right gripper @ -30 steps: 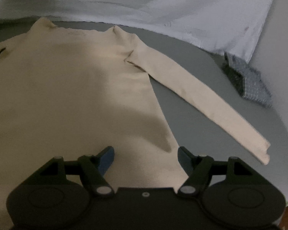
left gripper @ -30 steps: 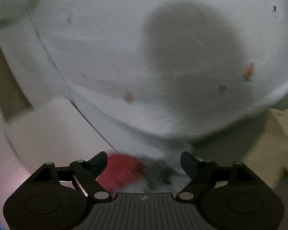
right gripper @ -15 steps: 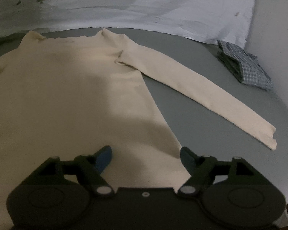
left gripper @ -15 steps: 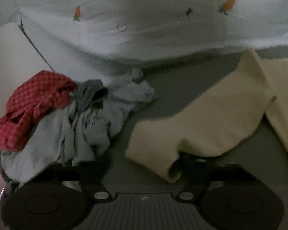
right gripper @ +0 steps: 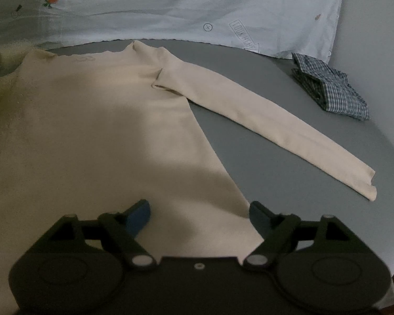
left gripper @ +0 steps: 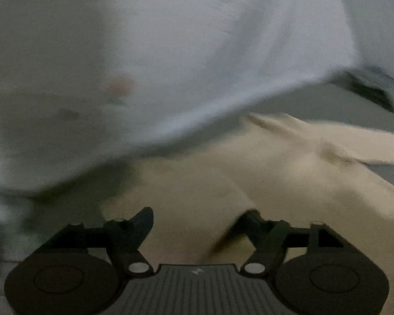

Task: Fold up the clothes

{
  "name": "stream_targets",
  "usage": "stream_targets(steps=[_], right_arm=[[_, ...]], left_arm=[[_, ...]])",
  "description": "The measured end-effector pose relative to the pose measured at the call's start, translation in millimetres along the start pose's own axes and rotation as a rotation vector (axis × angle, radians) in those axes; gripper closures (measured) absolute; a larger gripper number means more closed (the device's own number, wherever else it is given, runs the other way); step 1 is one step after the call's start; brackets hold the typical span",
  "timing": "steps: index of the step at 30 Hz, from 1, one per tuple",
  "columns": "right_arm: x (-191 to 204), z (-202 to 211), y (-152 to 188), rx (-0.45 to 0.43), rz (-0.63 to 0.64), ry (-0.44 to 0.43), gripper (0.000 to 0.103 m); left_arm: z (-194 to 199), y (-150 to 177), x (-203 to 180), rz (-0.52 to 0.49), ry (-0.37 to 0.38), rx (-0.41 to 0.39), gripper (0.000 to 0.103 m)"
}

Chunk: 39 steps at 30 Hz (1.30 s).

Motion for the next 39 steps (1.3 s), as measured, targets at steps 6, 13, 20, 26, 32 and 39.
stream_targets(steps=[6,13,20,26,32,39], right_arm=[[-2.6,0.4,2.9,-0.005,-0.032,0.007,0.015],[-9.2,-4.5,6.4,-0.001,-0.099,0.015,0.007],[-14.5,-8.5,10.2,0.003,-0.165,0.013,0.002],[-16.0,-11.0,11.0,0.004,-0.195,0.006,0.0],[-15.2,-10.4,12.1,-0.018,-0.197,0.002,0.0],[-16.6,-9.6,13.8,-0.044,-0.188,-0.016,0.0]], left_arm=[[28.8,21.7,-23.0,-0.02,0.087,-0.014,0.016],[15.9,41.7,57.7,0.225,-0.106,0.049,0.01],[-45.7,52.8,98.3,0.304,-0.182,0.112,0.016],[-27.3,40.2,93.9,0.274,-0.203,0.069,0.092],[29.5,21.8,109.8,0.312,-0.29,-0.013,0.095],[159.7,-1.8,163.7,0.5,-0.574,-0.15,0.096]])
Point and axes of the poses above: each gripper's, at about its wrist camera, not at the fingertips, and z roughly against the way its jaws point, x to its left, y to its underside, the point moved 9 cm from there along -z, roughly the way its jaws point, and after that the axes turned 14 degrees about -x, right-handed, at the moved point
